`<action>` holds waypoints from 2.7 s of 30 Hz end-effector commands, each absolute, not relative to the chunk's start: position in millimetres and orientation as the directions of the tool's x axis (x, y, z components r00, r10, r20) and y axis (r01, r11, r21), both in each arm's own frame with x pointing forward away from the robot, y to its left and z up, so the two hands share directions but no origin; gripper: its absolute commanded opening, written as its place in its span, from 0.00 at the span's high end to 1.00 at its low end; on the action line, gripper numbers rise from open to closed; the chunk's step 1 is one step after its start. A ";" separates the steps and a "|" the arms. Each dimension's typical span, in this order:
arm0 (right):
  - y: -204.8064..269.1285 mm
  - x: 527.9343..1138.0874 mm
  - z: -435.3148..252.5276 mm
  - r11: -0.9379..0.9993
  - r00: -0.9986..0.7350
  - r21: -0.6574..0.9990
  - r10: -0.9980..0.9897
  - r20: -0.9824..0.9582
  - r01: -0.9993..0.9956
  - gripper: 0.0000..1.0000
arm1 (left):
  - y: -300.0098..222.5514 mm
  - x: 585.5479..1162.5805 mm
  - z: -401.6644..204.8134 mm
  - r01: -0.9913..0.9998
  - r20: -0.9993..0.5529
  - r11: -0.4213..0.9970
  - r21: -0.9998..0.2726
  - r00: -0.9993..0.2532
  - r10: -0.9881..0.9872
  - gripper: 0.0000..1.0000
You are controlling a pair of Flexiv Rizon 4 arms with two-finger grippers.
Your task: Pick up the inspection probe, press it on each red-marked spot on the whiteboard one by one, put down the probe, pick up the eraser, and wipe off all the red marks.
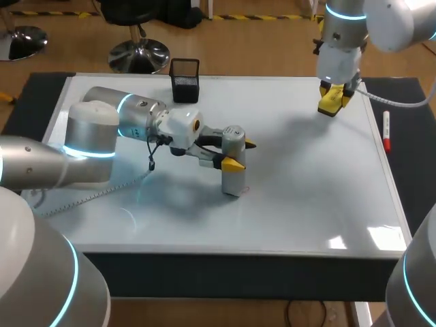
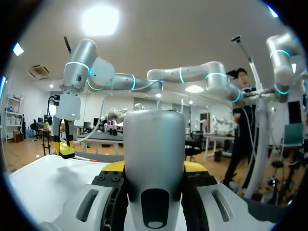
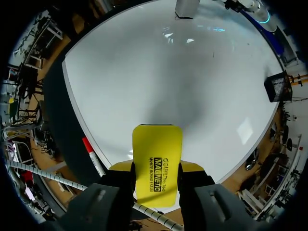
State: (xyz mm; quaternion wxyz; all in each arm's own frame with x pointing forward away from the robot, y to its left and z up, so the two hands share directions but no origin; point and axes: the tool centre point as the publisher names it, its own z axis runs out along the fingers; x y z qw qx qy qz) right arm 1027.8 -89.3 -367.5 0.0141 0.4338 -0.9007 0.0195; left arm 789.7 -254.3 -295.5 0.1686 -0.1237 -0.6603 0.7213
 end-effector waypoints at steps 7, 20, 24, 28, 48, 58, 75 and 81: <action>-89.7 1028.3 -366.7 0.621 -0.622 -0.025 -0.782 0.046 -0.783 1.00 | -252.3 791.5 -299.3 -0.067 0.037 -0.061 -0.996 -0.914 0.404 1.00; -89.7 1028.3 -366.7 0.621 -0.622 -0.025 -0.782 0.046 -0.783 1.00 | -212.6 814.8 -258.0 0.023 -0.047 -0.081 -0.996 -0.948 0.316 1.00; -89.7 1028.3 -366.7 0.621 -0.622 -0.025 -0.782 0.046 -0.783 1.00 | -185.1 829.8 -252.2 0.035 -0.055 -0.079 -0.996 -0.966 0.253 1.00; -89.7 1028.3 -366.7 0.621 -0.622 -0.025 -0.782 0.046 -0.783 1.00 | -155.7 844.9 -247.7 0.051 -0.065 -0.081 -0.995 -0.981 0.182 1.00; -89.7 1028.3 -366.7 0.621 -0.622 -0.025 -0.782 0.046 -0.783 1.00 | -26.0 931.3 -230.5 0.153 -0.150 -0.048 -0.987 -0.987 -0.062 1.00; -89.7 1028.3 -366.7 0.621 -0.622 -0.025 -0.782 0.046 -0.783 1.00 | 20.6 961.8 -229.7 0.138 -0.130 -0.040 -0.990 -0.981 -0.147 1.00; -89.7 1028.3 -366.7 0.621 -0.622 -0.025 -0.782 0.046 -0.783 1.00 | 23.6 963.2 -230.7 0.129 -0.122 -0.039 -0.991 -0.980 -0.157 1.00; -89.7 1028.3 -366.7 0.621 -0.622 -0.025 -0.782 0.046 -0.783 1.00 | 23.6 963.2 -230.7 0.129 -0.122 -0.039 -0.991 -0.980 -0.157 1.00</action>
